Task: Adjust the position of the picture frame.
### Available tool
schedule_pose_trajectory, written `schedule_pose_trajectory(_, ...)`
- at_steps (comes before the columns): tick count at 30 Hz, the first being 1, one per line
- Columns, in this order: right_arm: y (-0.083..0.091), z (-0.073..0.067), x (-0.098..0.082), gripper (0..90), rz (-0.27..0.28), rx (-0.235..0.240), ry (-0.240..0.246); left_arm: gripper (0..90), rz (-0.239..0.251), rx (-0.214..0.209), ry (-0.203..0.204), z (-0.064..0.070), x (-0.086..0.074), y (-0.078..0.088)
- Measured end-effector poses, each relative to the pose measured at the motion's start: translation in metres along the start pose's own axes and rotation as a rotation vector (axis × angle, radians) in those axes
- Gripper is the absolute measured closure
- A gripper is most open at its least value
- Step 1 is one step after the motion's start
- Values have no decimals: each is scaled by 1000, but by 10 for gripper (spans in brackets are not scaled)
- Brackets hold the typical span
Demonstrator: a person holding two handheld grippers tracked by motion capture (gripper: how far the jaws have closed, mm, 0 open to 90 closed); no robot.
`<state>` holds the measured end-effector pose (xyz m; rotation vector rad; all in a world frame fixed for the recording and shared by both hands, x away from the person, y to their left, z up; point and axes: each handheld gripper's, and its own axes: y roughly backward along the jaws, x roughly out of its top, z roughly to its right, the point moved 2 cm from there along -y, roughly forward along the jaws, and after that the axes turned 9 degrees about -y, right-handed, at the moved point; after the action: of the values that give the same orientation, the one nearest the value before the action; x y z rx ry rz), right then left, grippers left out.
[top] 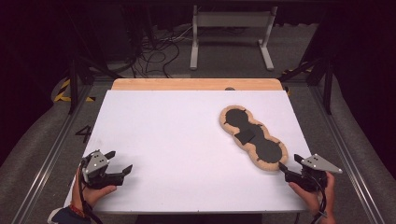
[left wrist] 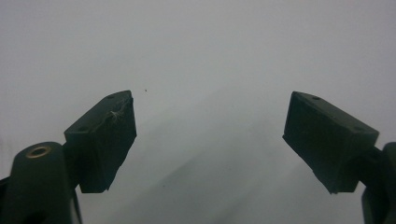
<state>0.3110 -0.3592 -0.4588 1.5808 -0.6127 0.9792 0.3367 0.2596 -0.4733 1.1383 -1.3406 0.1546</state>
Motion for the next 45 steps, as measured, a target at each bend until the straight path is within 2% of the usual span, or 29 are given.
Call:
schedule_pose_trajectory(2, 0, 0, 1, 378, 5, 4, -7, 183, 19, -12, -10, 2, 1, 2)
schedule_pose_trajectory(6, 2, -1, 3, 412, 18, 11, 1, 190, 20, -15, -29, 5, 1, 5)
schedule_pose_trajectory(11, 5, 3, 9, 442, 48, 6, -14, 193, 5, -17, -34, 4, -1, 6)
schedule_pose_trajectory(15, 4, 6, 11, 479, 43, -2, -23, 198, 0, -28, -35, 5, 0, 5)
schedule_pose_trajectory(17, 2, 11, 17, 535, 47, -12, -25, 204, -4, -36, -45, 7, 1, 4)
schedule_pose_trajectory(19, -1, 18, 24, 623, 49, -9, -48, 210, -9, -45, -41, 9, 2, 1)
schedule_pose_trajectory(20, -1, 18, 24, 623, 49, -9, -48, 212, -9, -45, -41, 9, 2, 1)
schedule_pose_trajectory(23, -12, 27, 34, 798, 23, -6, -64, 248, -15, -59, -50, 10, 3, -1)
schedule_pose_trajectory(26, -29, 33, 44, 855, -24, -2, -65, 269, -21, -68, -46, 11, 4, -3)
schedule_pose_trajectory(29, -47, 31, 54, 864, -73, 8, -34, 325, -22, -79, -62, 13, 6, -4)
schedule_pose_trajectory(31, -57, 28, 60, 864, -98, 27, -30, 458, -21, -102, -78, 14, 7, -4)
schedule_pose_trajectory(34, -72, 27, 65, 863, -129, 19, -7, 626, -29, -130, -86, 16, 9, -5)
schedule_pose_trajectory(35, -78, 28, 66, 867, -154, 18, -10, 675, -31, -141, -92, 17, 9, -7)
schedule_pose_trajectory(37, -87, 32, 68, 882, -171, 33, -33, 760, -44, -153, -104, 18, 10, -8)
schedule_pose_trajectory(39, -94, 33, 71, 882, -196, 53, -19, 806, -45, -167, -116, 20, 11, -9)
schedule_pose_trajectory(40, -99, 33, 72, 883, -233, 65, -27, 825, -43, -170, -116, 21, 12, -10)
schedule_pose_trajectory(41, -106, 34, 76, 891, -248, 71, -29, 855, -48, -173, -121, 22, 13, -11)
schedule_pose_trajectory(43, -108, 33, 77, 892, -250, 84, -33, 873, -43, -181, -122, 22, 14, -12)
schedule_pose_trajectory(45, -116, 30, 82, 895, -281, 84, -18, 878, -48, -186, -126, 23, 15, -12)
